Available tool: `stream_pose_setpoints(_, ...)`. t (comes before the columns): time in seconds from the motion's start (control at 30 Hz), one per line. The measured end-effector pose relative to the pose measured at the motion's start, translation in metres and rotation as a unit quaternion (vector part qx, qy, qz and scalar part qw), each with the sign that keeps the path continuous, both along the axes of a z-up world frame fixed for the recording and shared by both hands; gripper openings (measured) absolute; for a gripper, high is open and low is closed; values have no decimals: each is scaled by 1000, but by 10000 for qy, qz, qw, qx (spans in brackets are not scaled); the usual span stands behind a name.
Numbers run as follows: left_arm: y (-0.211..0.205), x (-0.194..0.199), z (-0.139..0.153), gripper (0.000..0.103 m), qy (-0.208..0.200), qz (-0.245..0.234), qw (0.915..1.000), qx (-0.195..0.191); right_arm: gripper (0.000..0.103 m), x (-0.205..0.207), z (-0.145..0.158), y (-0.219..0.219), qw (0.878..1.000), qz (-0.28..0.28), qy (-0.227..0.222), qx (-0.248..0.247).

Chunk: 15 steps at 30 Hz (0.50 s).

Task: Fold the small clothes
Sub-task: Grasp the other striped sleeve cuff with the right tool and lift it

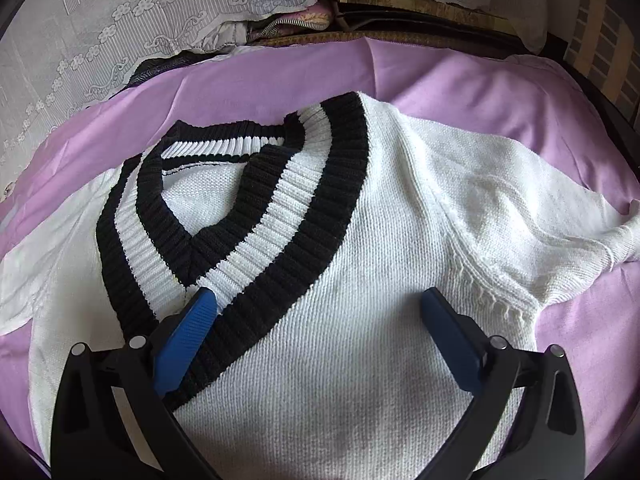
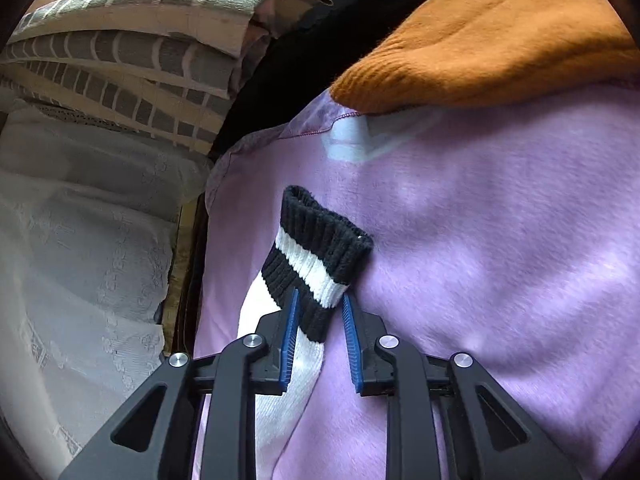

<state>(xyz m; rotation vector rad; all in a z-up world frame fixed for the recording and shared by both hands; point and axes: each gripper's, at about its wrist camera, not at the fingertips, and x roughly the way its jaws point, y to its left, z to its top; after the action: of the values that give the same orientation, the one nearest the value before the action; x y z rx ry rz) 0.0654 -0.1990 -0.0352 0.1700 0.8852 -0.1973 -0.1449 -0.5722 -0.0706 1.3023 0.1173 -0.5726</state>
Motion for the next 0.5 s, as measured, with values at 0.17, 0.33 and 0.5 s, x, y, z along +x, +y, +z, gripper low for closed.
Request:
stream_pose_setpoints(0.17, 0, 0, 0, 99, -3, 4, 10000, 5, 17, 2, -1, -1, 9996, 72, -205, -194)
stream_pose_setpoints(0.33, 1, 0, 0, 99, 0, -7, 10000, -39, 10, -16, 12, 8, 9985, -57, -396, -367)
stream_pose_setpoints(0.5, 3, 0, 1, 99, 4, -21, 10000, -93, 12, -33, 19, 26, 9973, -156, 511, -508)
